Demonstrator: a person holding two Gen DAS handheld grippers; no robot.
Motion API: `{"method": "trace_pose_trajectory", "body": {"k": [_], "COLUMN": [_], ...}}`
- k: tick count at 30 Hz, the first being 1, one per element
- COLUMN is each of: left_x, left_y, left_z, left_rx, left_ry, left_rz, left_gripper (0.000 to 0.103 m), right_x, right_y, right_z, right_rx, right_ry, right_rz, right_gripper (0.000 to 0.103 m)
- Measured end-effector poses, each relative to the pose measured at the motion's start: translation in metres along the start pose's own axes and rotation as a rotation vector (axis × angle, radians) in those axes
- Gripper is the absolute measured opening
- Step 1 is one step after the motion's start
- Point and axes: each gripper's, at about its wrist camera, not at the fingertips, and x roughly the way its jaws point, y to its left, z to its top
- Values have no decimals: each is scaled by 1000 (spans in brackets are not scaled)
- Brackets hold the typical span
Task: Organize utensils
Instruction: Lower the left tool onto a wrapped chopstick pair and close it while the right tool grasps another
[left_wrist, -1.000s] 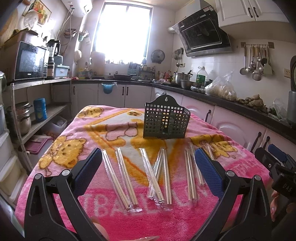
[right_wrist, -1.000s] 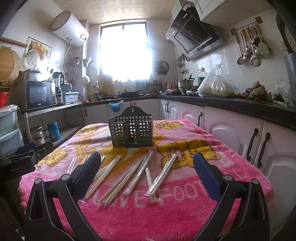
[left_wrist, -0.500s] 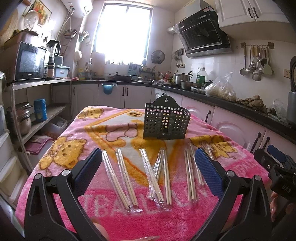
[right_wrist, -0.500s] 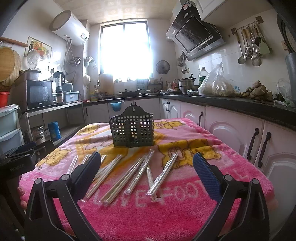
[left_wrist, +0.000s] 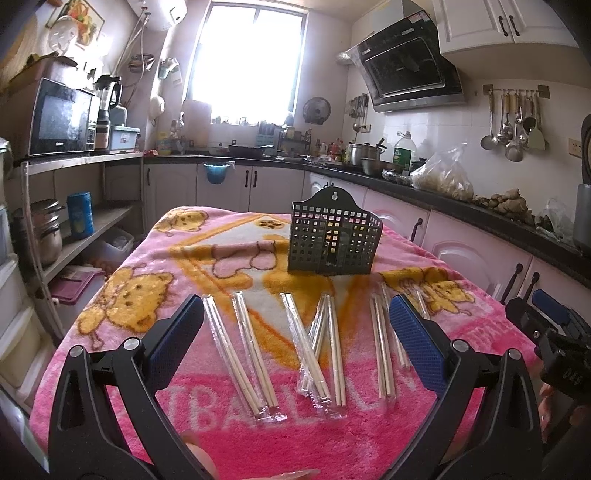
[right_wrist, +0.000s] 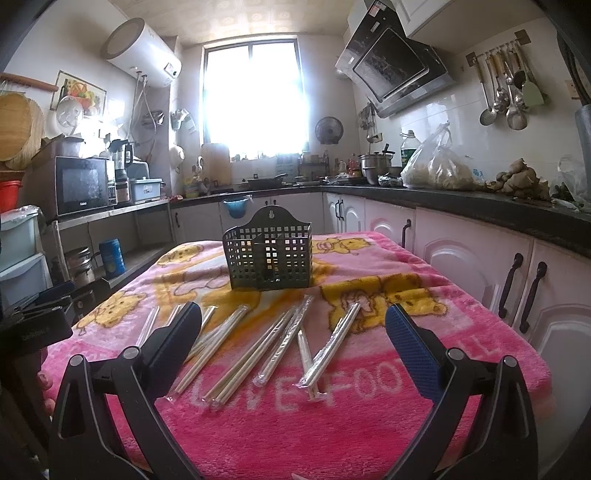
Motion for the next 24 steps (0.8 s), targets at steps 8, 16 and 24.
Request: {"method": "trace_pose_trajectory", "body": {"k": [8, 16, 24], "left_x": [10, 26, 45], "left_y": [16, 49, 73], "left_z": [-3, -4, 0], "left_rx": [-27, -93, -130], "left_ry": [34, 94, 166], "left_rz": [18, 61, 86], "left_gripper": [92, 92, 92], "right_x": [14, 40, 72], "right_y": [7, 23, 36], "right_z": [1, 2, 3], "right_rx": [-27, -75, -101], "right_ry": [35, 103, 193], "right_rz": [36, 85, 134], "right_gripper": [97, 97, 97]}}
